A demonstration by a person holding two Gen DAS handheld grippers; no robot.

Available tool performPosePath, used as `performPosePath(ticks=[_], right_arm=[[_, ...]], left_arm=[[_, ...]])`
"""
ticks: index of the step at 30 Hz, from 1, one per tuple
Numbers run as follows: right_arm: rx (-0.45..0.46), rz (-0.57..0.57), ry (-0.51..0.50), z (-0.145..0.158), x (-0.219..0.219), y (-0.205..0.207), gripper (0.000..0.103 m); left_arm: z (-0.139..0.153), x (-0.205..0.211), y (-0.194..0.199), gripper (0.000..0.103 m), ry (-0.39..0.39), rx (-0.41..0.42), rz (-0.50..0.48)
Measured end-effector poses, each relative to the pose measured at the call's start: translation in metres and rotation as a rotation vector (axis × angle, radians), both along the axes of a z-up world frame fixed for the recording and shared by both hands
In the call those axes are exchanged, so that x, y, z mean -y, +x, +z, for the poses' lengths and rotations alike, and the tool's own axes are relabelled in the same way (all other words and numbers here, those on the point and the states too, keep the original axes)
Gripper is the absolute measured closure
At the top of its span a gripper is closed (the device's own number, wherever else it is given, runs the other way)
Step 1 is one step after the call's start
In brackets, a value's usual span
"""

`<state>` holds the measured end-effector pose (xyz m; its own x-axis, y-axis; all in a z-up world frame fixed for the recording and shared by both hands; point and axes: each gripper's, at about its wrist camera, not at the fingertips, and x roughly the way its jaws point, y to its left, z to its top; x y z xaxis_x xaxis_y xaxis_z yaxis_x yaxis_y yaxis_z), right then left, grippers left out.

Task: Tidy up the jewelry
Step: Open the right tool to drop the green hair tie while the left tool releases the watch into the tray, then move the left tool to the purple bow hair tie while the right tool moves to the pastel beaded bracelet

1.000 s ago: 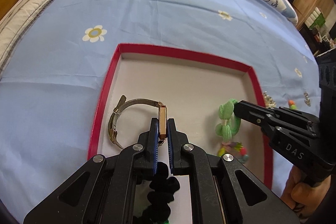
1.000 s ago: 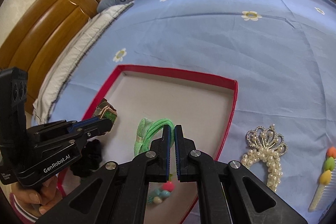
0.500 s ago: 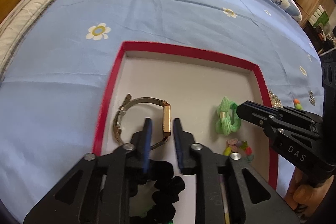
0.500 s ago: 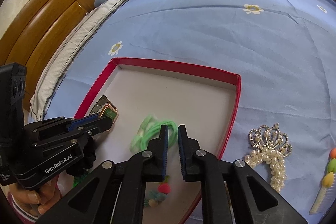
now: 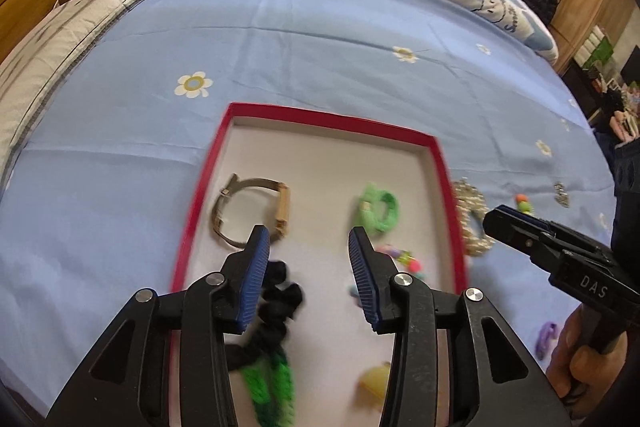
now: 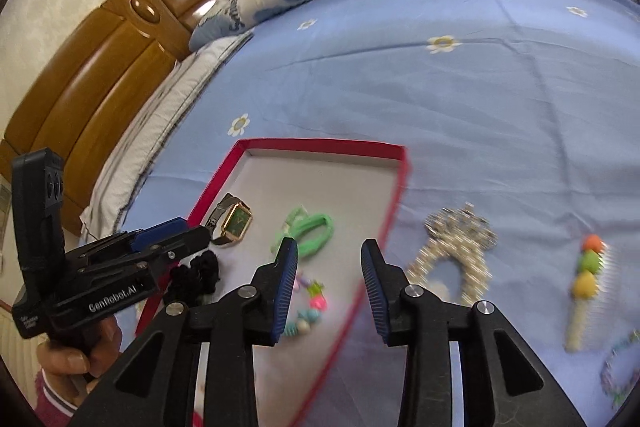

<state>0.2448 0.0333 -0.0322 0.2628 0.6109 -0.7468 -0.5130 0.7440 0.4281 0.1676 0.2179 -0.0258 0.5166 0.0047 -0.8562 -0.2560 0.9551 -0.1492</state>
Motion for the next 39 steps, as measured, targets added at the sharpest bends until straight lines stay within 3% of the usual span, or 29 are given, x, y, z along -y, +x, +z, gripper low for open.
performPosePath(ticks=[19, 27, 32, 39], right_arm=[[0.01, -0.214, 0.005, 0.016, 0.142, -0.035, 0.062], [-0.001, -0.318, -0.021, 0.004, 0.201, -0.055, 0.062], [-0.011, -0.376, -0.027, -0.004, 0.233, -0.062, 0.062], [-0.012, -0.41, -0.033, -0.013, 0.253, -0.053, 0.062]], left_arm=[[0.02, 0.095, -0.021, 0.062, -0.104, 0.035, -0.142], [0.018, 0.151, -0.032, 0.062, -0.127, 0.02, -0.249], [0.008, 0.188, -0.04, 0.058, -0.19, 0.001, -0.348], [-0.002, 0.238, -0.042, 0.055, -0.165, -0.031, -0.471]])
